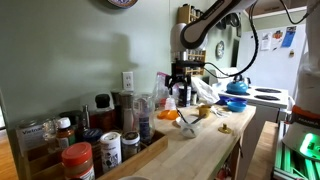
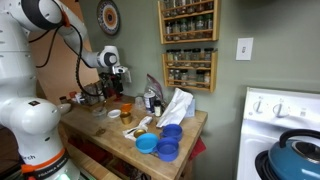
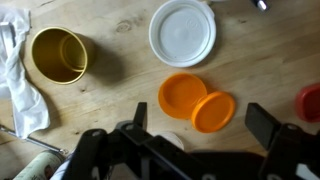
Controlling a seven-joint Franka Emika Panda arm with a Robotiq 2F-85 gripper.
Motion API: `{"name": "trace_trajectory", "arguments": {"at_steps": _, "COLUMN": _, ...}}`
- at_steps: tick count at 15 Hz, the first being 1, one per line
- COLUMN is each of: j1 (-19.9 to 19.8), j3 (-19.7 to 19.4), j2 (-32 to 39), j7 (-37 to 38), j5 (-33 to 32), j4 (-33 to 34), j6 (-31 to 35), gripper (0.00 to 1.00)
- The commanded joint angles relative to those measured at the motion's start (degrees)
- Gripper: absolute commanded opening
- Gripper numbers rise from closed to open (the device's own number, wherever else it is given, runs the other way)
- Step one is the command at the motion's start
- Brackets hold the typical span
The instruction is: Put the orange lid on the yellow cup
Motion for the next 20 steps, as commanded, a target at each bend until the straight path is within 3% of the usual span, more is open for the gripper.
{"name": "trace_trajectory", "arguments": {"at_steps": 1, "j1": 1.42, "j3": -1.4, "j2": 1.24, "j7": 3.13, "j5": -0.1, "j4": 0.03, "j6": 1.63, "gripper": 1.0}}
{"name": "trace_trajectory", "arguments": {"at_steps": 3, "j1": 1.85, "j3": -1.91, "j2": 2.89, "j7": 6.63, "j5": -0.55, "j4": 0.03, "j6": 3.42, "gripper": 1.0}}
{"name": "trace_trajectory", "arguments": {"at_steps": 14, "j1": 4.43, "j3": -3.01, "j2": 7.46, "j7": 10.8, "j5": -4.43, "j4": 0.93, "j6": 7.4, "gripper": 0.99}}
{"name": "trace_trajectory", "arguments": {"at_steps": 16, "j1": 5.19, "j3": -4.15, "j2": 8.81, "j7": 13.59, "j5": -6.32, "j4": 1.29, "j6": 9.49, "gripper": 0.91}}
{"name": "trace_trajectory", "arguments": {"at_steps": 17, "j1": 5.55, "j3": -4.67, "j2": 9.72, "j7": 14.97, "j5": -6.94, "j4": 1.69, "j6": 10.35, "gripper": 0.77}}
{"name": "trace_trajectory", "arguments": {"at_steps": 18, "j1": 5.97, "j3": -5.22, "j2": 10.72, "j7": 16.24, "j5": -7.6, "j4": 2.21, "j6": 10.98, "gripper": 0.71}}
{"name": "trace_trajectory", "arguments": {"at_steps": 20, "j1": 6.73, "j3": -6.27, "j2": 12.21, "j7": 18.33, "j5": -8.69, "j4": 3.01, "j6": 11.84, "gripper": 0.64}}
